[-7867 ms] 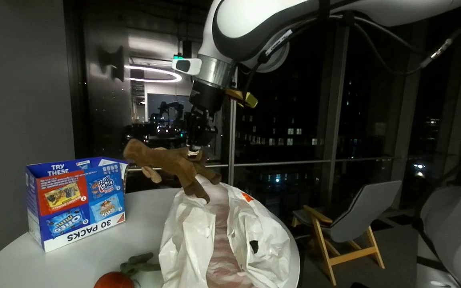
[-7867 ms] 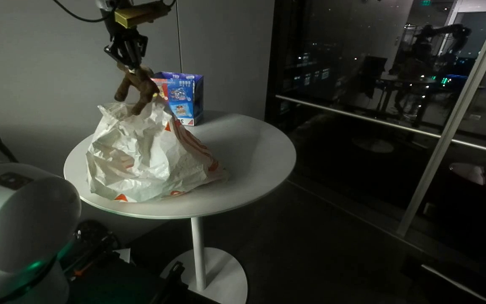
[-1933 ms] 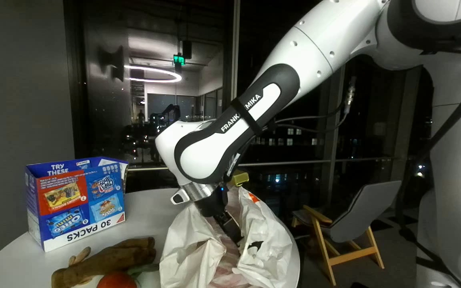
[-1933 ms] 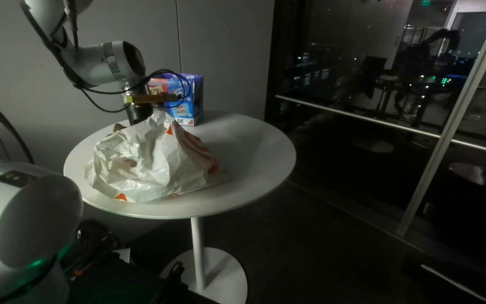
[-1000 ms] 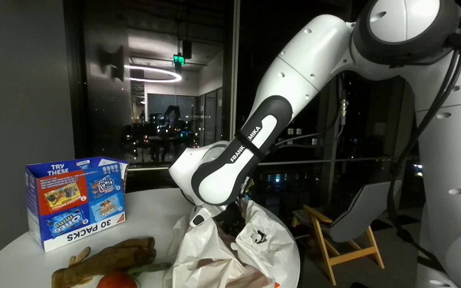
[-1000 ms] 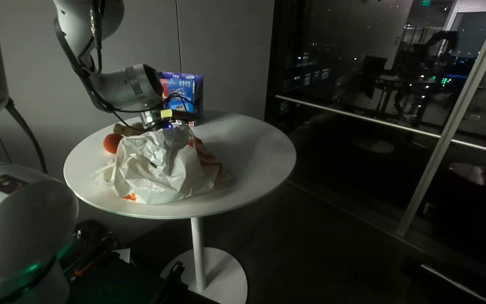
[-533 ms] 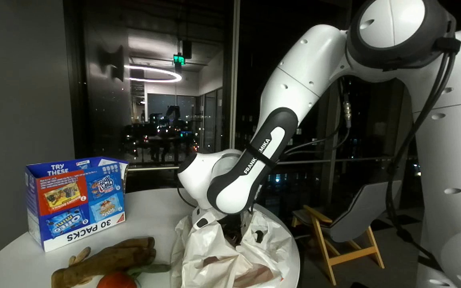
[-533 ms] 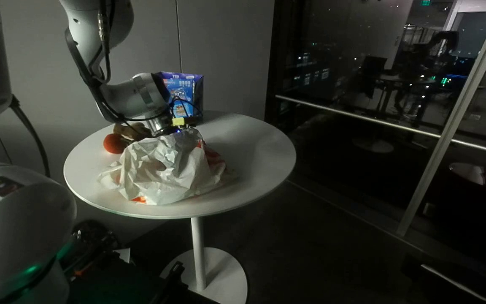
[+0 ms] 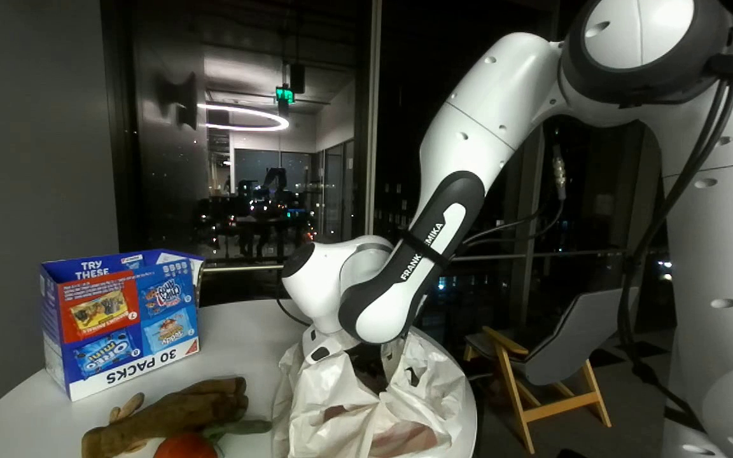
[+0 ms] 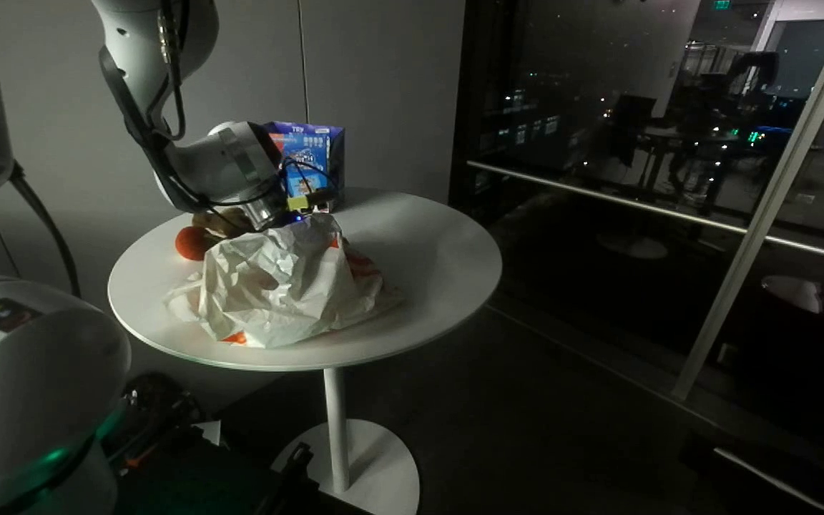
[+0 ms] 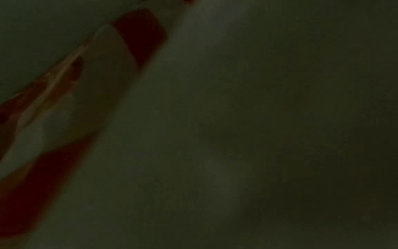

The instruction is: Remove the contents from the plastic bag and put them on the table.

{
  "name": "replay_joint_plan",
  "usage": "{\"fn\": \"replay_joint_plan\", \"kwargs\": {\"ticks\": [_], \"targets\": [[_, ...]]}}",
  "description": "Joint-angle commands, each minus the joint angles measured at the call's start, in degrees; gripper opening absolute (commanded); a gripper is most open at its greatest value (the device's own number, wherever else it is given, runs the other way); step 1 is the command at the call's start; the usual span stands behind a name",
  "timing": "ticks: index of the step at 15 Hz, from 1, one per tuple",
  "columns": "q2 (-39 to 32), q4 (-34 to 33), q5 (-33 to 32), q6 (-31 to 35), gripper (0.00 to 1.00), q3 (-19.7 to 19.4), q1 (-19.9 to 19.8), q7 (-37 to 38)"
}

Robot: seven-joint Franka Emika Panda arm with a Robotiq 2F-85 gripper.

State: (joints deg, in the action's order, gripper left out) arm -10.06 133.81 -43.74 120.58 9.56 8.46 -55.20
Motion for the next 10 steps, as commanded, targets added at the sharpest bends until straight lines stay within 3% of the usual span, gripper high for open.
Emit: {"fn": "replay_joint_plan", "kwargs": {"ticks": [1, 2, 5, 10], "targets": [[8.6, 5.5, -1.8, -2.9, 0.14, 1.8, 2.1, 4.2], [10.5, 6.7, -1.5, -3.7, 0.07, 2.4, 2.5, 3.9], [16.8, 9.6, 2.9, -2.5, 0.08, 3.4, 3.2, -1.0], [24.7, 12.9, 15.7, 3.7, 0.08, 0.3, 4.5, -21.7]]}}
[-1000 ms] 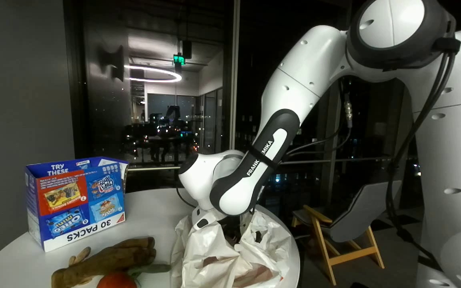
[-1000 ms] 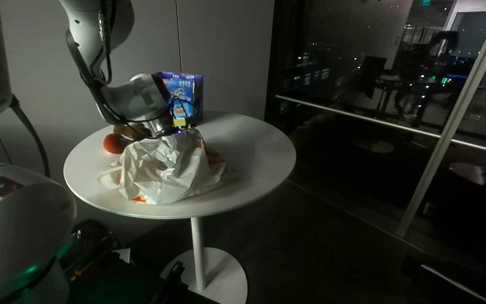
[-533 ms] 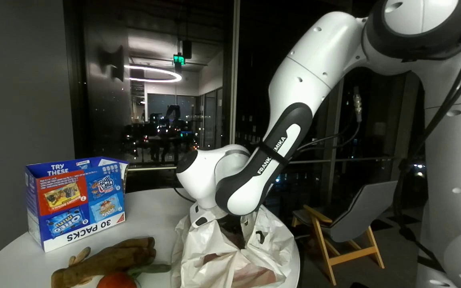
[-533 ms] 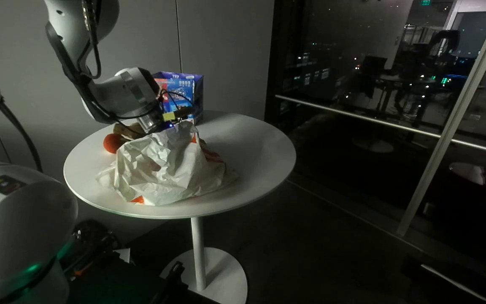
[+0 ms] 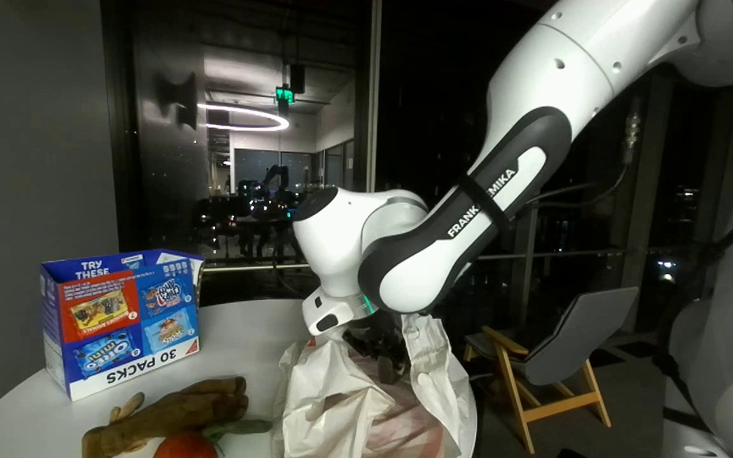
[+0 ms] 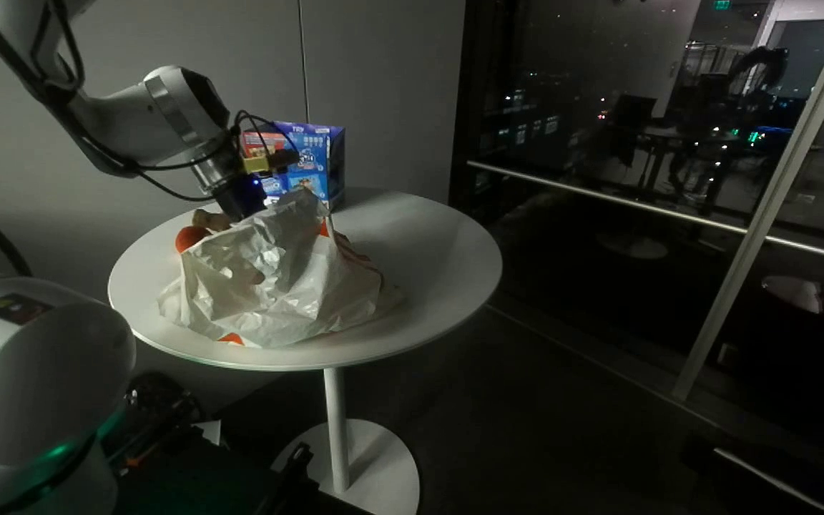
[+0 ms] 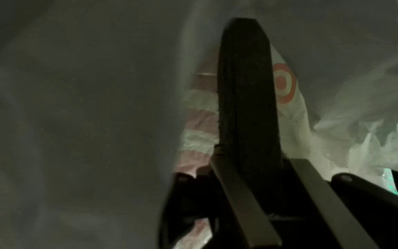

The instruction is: Remove the contents from the plastic bag and put them on the table.

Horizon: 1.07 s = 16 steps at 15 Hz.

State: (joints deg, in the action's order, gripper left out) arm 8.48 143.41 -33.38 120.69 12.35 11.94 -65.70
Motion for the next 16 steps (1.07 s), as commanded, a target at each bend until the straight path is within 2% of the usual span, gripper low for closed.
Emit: {"fn": "replay_joint_plan", "kwargs": {"ticks": [1, 5, 9, 16], "targets": [[8.0, 4.2, 6.9, 4.5, 0.08, -3.3, 1.2, -15.5], [13.6, 5.9, 10.5, 6.0, 0.08, -5.2, 2.9, -29.6], [19.4, 5.5, 12.2, 3.2, 0.08, -4.2, 6.6, -39.3], [25.6, 4.1, 12.6, -0.6, 0.08, -0.4, 15.0, -46.9]]}}
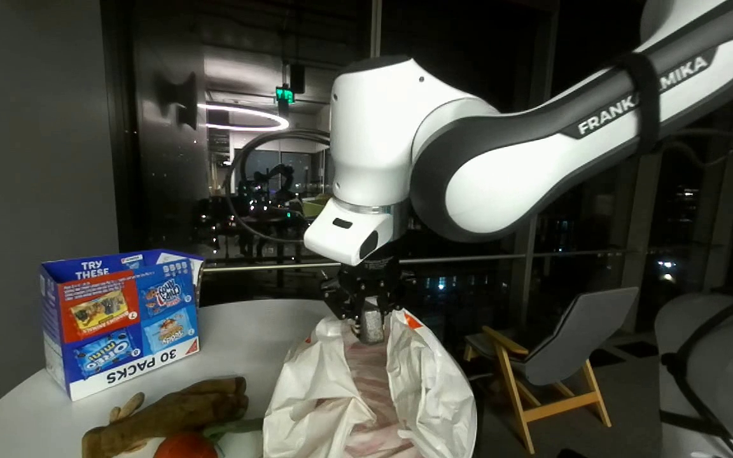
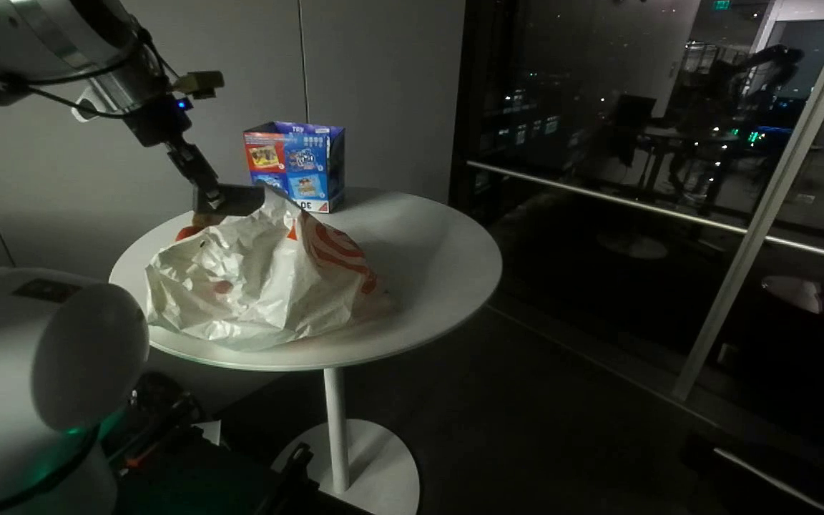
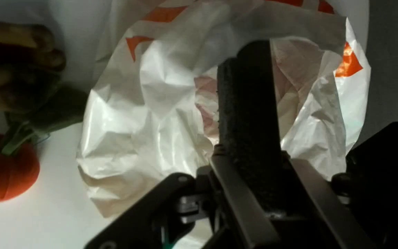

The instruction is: Remove the contents from the plastic bag and put them on the table.

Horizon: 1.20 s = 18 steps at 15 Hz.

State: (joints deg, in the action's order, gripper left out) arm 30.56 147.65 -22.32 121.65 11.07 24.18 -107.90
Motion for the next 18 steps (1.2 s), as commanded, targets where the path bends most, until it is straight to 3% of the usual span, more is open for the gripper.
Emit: {"fn": "replay_joint_plan", "kwargs": {"ticks": [1, 6, 10, 13, 16, 18], "targets": [[4.0, -0.3, 1.4, -1.0, 0.08, 1.0, 3.9, -6.3], [1.9, -0.6, -5.2, 7.3, 0.08, 2.8, 4.5, -12.0], [-9.0, -4.5, -20.8, 20.8, 0.09, 7.7, -2.9, -4.9], [-19.1, -11.4, -35.0, 19.1, 0.08, 12.8, -8.0, 8.7], [-30.1, -18.7, -42.8, 14.9, 0.08, 13.0, -6.9, 16.0], [-37.5, -24.1, -45.1, 11.4, 0.08, 12.5, -5.4, 17.0]]}}
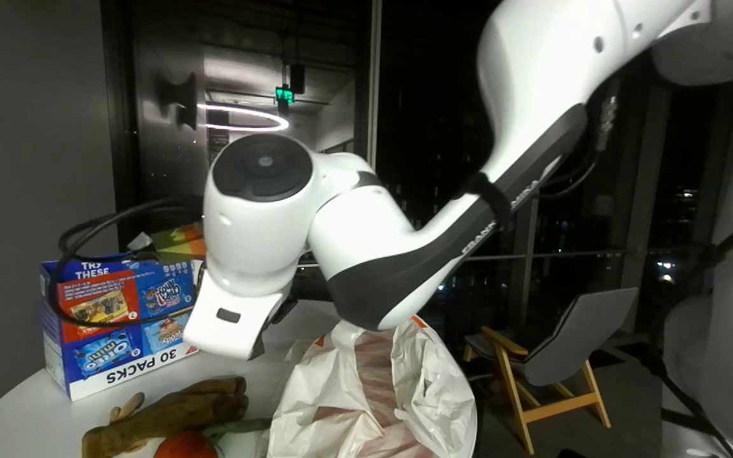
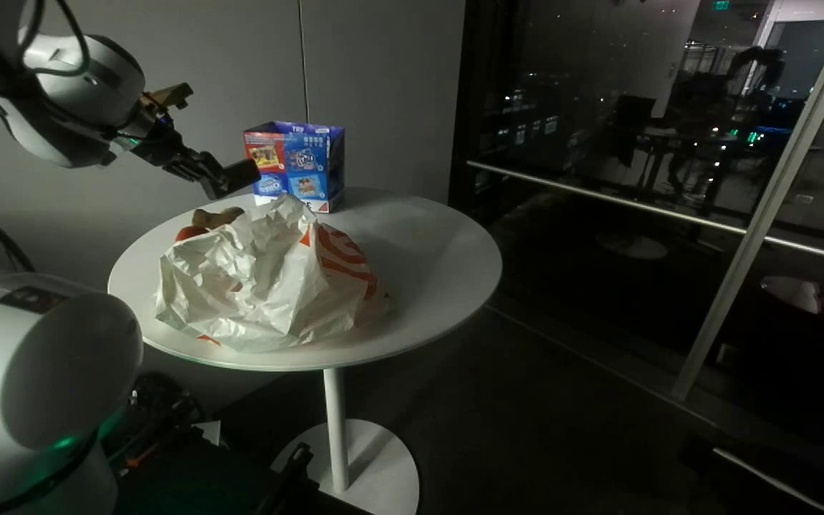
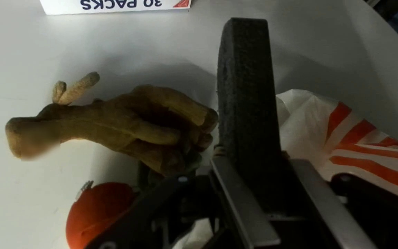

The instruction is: Remove the contents from the plastic bag and put them on the table.

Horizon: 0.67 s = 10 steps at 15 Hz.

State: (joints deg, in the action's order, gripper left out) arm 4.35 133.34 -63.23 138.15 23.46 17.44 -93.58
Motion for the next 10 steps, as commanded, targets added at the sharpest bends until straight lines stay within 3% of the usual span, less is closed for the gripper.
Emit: {"fn": "replay_joint_plan", "kwargs": {"ticks": [1, 2, 3, 5, 9, 10], "targets": [[-14.8, -12.7, -3.6, -7.2, 0.08, -0.2, 2.0, 1.8], [-17.5, -15.1, -1.8, -9.1, 0.11, -0.5, 2.5, 0.5], [-19.6, -17.2, 0.2, -10.3, 0.56, -0.7, 2.8, -0.5], [-22.4, -20.3, 1.8, -11.3, 0.63, -0.9, 3.1, -1.3], [-25.0, -24.6, 5.7, -13.9, 0.95, -0.8, 3.6, -1.9], [-24.6, -25.4, 8.3, -18.2, 0.99, -0.7, 4.3, -1.6]]}}
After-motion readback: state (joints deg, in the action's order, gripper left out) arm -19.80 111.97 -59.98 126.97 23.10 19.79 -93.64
